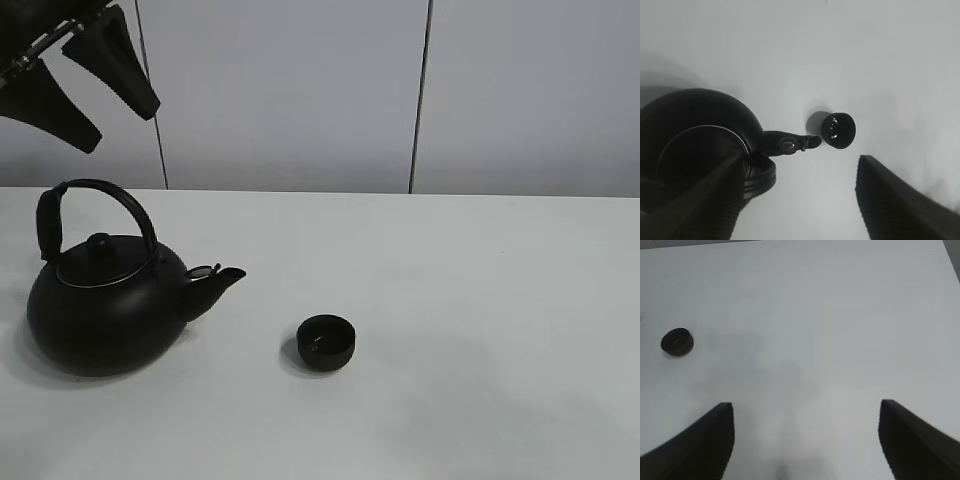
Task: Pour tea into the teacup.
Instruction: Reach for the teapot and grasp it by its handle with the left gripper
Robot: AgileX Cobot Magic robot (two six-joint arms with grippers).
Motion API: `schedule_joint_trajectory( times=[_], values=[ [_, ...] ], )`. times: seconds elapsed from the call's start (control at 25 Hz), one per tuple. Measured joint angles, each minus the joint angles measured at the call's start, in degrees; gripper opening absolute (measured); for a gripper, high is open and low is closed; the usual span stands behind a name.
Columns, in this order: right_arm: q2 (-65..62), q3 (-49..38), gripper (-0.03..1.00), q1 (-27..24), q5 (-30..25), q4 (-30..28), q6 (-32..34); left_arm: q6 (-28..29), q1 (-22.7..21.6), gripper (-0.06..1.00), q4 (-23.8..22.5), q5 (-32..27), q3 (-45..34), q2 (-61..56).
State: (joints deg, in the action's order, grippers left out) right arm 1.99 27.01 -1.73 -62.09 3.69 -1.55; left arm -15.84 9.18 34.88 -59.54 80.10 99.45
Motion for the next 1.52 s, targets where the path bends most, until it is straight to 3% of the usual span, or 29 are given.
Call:
schedule_joint_trajectory(
  times=[0.48,0.72,0.92,1.2,1.32,1.52],
  values=[
    [0.00,0.00,0.54,0.00,0.12,0.06,0.00,0.15,0.00,0.47,0.00,2.79,0.00,0.00],
    [0.00,0.00,0.54,0.00,0.12,0.10,0.00,-5.14,0.00,0.47,-0.52,7.11,0.00,0.00],
    [0.00,0.00,0.54,0.00,0.12,0.12,0.00,-5.30,0.00,0.47,-6.56,16.47,-0.06,-2.89],
    [0.00,0.00,0.54,0.00,0.12,0.16,0.00,-5.15,0.00,0.47,-11.16,25.37,-1.35,-14.31],
    [0.00,0.00,0.54,0.00,0.12,0.16,0.00,-5.15,0.00,0.47,-11.82,33.52,-8.15,-20.60],
    [0.00,0.00,0.54,0.00,0.07,0.16,0.00,-5.97,0.00,0.47,-11.82,52.46,-26.93,-30.48]
  ],
)
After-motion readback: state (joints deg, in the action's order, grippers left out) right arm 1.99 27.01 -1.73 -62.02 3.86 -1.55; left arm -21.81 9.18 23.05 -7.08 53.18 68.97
